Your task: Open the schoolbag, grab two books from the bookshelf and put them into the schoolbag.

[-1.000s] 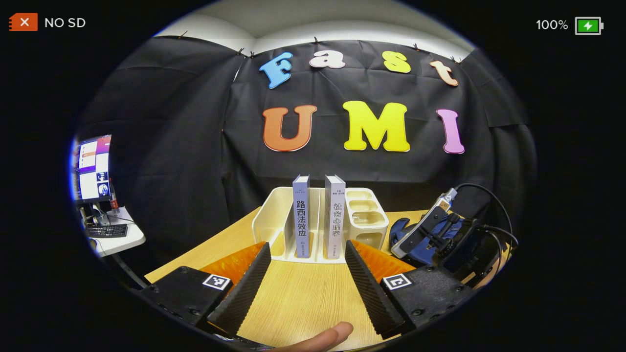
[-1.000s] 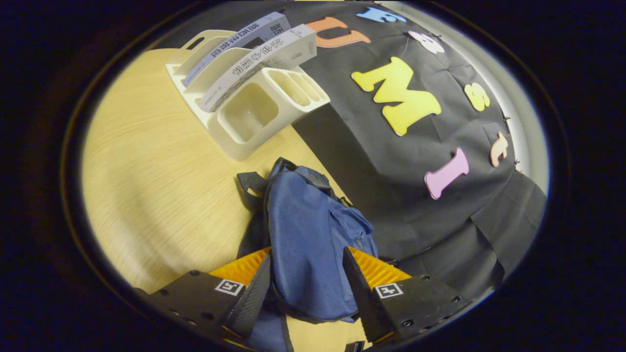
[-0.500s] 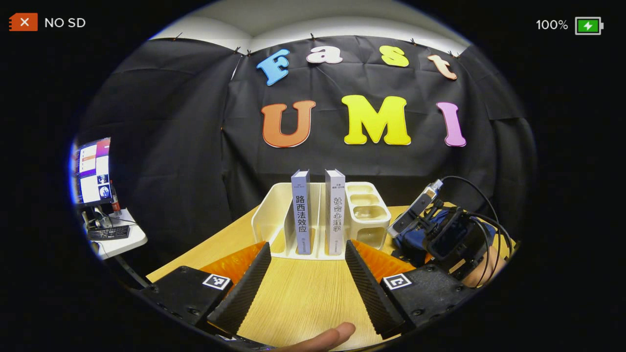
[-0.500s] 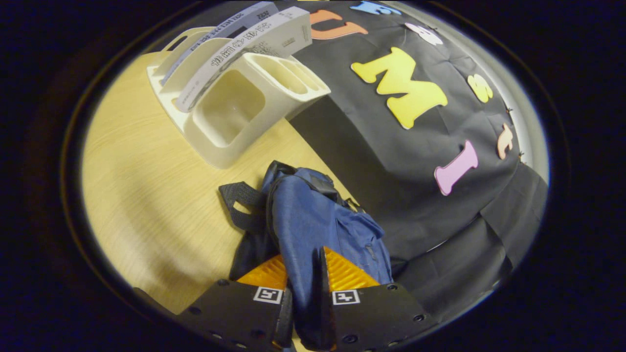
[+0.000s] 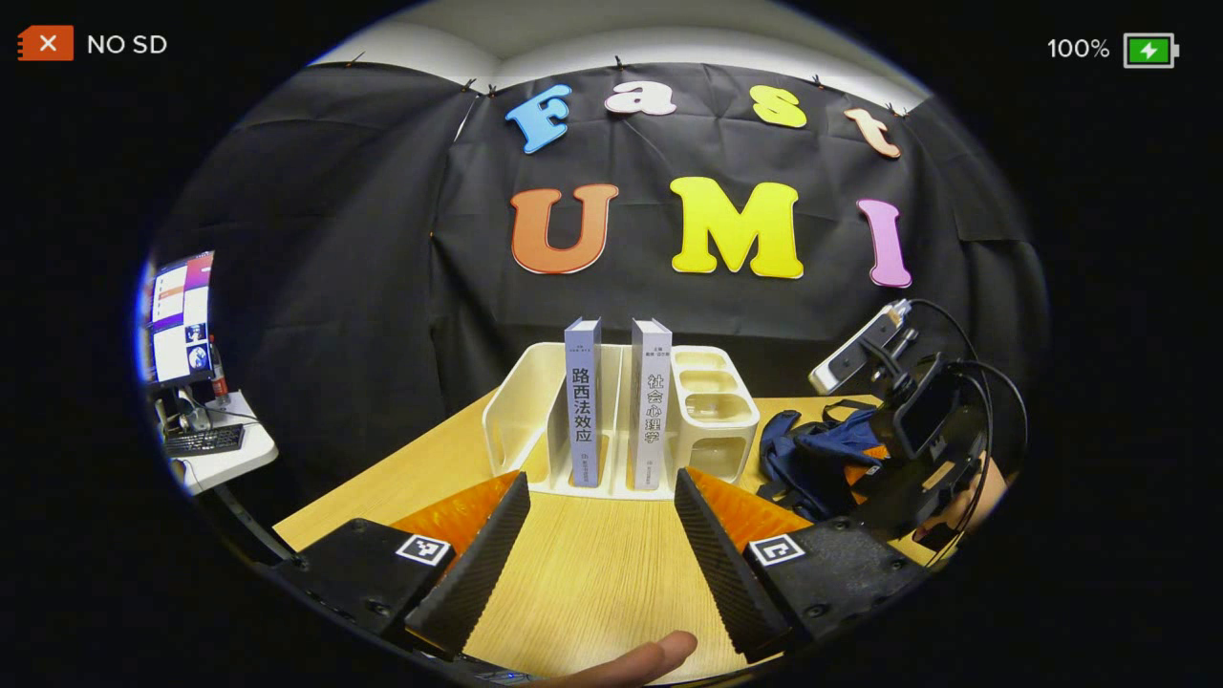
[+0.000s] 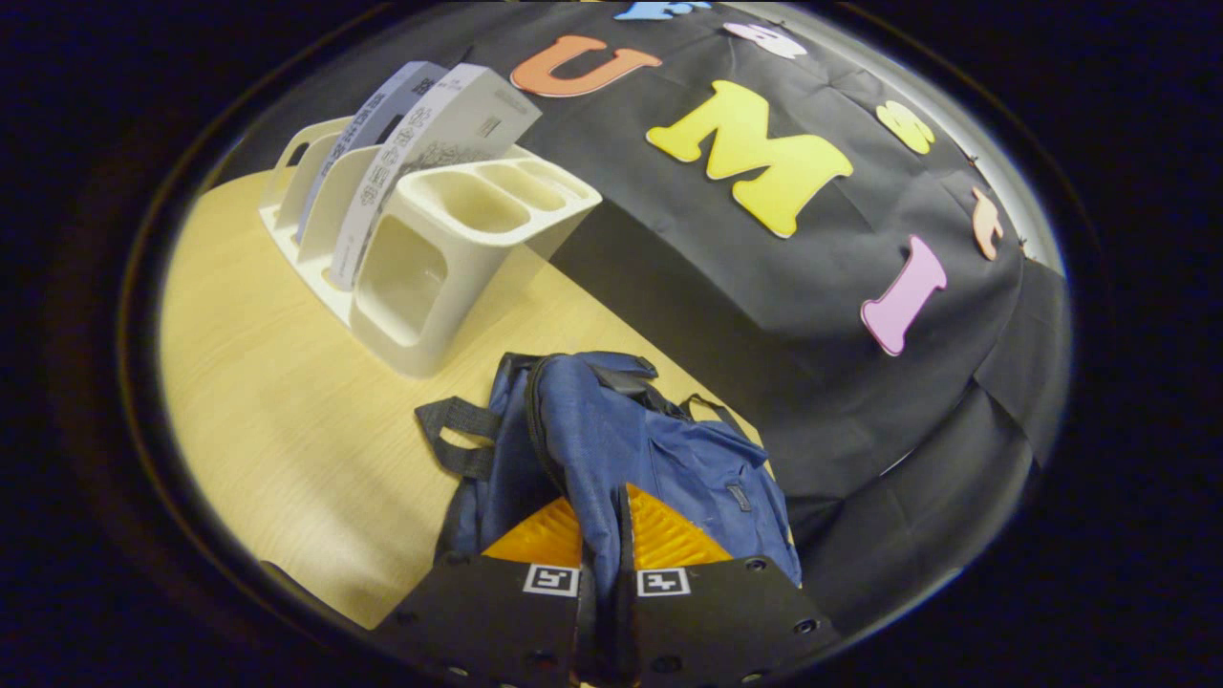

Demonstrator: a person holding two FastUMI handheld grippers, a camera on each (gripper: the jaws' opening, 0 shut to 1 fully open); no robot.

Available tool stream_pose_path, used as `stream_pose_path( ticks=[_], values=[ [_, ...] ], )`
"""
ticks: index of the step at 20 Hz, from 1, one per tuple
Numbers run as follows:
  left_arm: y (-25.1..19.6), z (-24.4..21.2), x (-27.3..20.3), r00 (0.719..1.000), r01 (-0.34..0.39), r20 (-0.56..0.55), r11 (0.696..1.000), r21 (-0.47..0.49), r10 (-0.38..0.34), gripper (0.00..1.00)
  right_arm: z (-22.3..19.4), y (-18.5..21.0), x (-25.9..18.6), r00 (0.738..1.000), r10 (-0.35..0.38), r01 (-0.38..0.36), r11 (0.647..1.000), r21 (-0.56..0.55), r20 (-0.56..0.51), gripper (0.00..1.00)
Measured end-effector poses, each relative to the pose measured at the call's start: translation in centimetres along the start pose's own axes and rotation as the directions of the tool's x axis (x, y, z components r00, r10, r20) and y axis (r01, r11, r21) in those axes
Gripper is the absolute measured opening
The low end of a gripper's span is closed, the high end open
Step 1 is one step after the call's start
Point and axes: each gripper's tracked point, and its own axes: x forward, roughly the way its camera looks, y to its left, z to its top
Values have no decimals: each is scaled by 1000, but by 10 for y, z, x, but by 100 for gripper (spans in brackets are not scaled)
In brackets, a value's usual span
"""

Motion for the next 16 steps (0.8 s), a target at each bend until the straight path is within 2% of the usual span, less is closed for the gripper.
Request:
stream_pose_path(
  ticks=[2,6,8,12,16],
  values=[
    [3,-6,4,1000,3,-14,1000,0,-3,97,6,-12,-5,999,47,-48,997,65,18,7],
    [23,-9,10,998,-53,-26,998,-27,53,98,20,-44,-10,990,128,-137,978,158,65,5],
    [20,-8,15,999,-45,-33,997,-61,43,98,25,-67,-12,984,160,-171,966,192,74,5],
    [21,2,34,997,-60,-56,996,-69,56,98,40,-119,-11,976,191,-213,944,252,108,5],
    [8,27,56,998,-55,-45,997,-51,53,98,52,-168,-7,967,210,-248,905,345,146,5]
  ],
)
